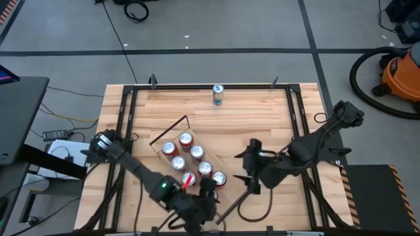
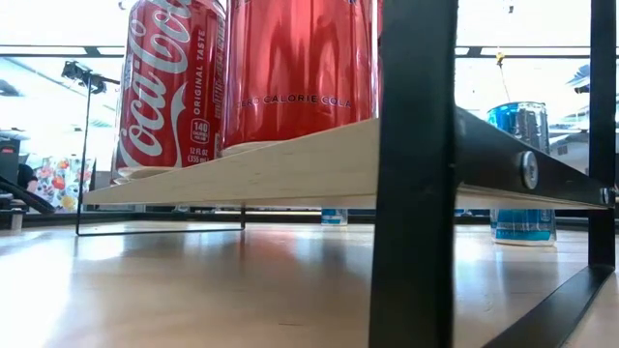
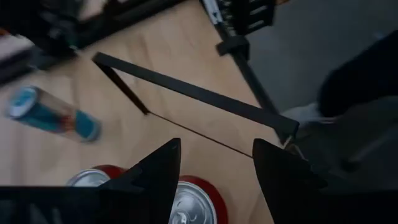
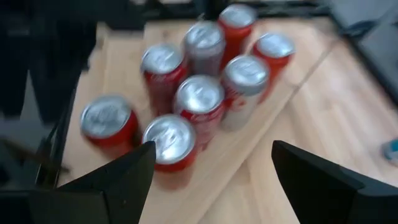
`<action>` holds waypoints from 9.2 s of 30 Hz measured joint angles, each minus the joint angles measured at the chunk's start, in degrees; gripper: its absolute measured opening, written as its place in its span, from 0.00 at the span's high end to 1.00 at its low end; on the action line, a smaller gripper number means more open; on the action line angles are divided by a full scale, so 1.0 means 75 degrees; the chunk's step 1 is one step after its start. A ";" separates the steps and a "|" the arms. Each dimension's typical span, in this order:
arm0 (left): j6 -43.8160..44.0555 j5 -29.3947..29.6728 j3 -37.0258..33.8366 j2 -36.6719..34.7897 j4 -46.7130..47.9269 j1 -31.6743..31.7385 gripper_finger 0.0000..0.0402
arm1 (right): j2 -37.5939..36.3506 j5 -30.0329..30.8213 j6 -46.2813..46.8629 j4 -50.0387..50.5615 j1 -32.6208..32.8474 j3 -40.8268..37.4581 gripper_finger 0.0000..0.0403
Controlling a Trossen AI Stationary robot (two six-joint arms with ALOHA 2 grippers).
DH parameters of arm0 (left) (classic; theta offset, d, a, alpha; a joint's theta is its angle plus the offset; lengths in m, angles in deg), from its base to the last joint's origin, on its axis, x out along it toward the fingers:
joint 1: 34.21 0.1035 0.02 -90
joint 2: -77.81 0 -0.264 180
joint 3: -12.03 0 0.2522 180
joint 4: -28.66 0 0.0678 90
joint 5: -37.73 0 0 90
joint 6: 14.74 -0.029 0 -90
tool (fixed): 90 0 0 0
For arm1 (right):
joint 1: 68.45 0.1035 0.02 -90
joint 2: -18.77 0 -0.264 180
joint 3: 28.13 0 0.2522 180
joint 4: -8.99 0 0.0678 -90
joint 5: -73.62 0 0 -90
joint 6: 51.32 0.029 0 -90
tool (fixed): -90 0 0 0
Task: Place canned beverage on shelf
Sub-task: Adjust the red and black soda can on the shelf, then adjust the red soda can on the shelf
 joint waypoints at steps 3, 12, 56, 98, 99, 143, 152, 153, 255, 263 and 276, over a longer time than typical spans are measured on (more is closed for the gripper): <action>0.0244 -0.0684 0.0019 0.0000 0.0268 0.0324 0.48 | -0.0150 0.0798 0.0419 0.0096 0.0302 0.0000 0.18; -0.1206 -0.0781 0.0018 0.0003 0.0527 0.0484 0.37 | -0.0179 0.3958 0.0905 0.0126 0.1443 -0.0031 0.18; -0.2738 -0.2289 -0.0037 0.0370 0.1235 0.1101 0.26 | 0.0080 0.5385 0.1302 -0.1116 0.1236 -0.0627 0.18; -0.2742 -0.2102 -0.0046 0.0364 0.1874 0.1093 0.27 | 0.0080 0.5188 0.1280 -0.1160 0.1182 -0.0627 0.18; -0.2742 -0.2101 -0.0044 0.0358 0.1816 0.1093 0.27 | 0.0080 0.5188 0.1280 -0.1160 0.1182 -0.0627 0.18; -0.2717 -0.3903 0.0047 0.0360 -0.0405 0.2588 0.26 | 0.0080 0.5220 0.0753 -0.1215 0.1179 -0.0627 0.18; -0.2595 -0.4448 0.0047 0.0361 -0.0269 0.2726 0.27 | 0.0080 0.5368 0.0738 -0.1212 0.1199 -0.0627 0.18; -0.2594 -0.4448 0.0047 0.0363 -0.0244 0.2733 0.27 | 0.0080 0.5370 0.0738 -0.1212 0.1215 -0.0627 0.18; -0.2932 -0.1832 0.0053 0.0361 0.1963 0.0824 0.37 | 0.0074 0.5363 0.0762 -0.1215 0.1258 -0.0627 0.18; -0.2981 -0.1712 0.0053 0.0361 0.2182 0.0822 0.37 | 0.0074 0.5281 0.0764 -0.1217 0.1258 -0.0627 0.18; -0.3580 -0.1318 0.0049 0.0266 0.1594 0.0432 0.37 | 0.0074 0.5221 0.0763 -0.1215 0.1240 -0.0627 0.18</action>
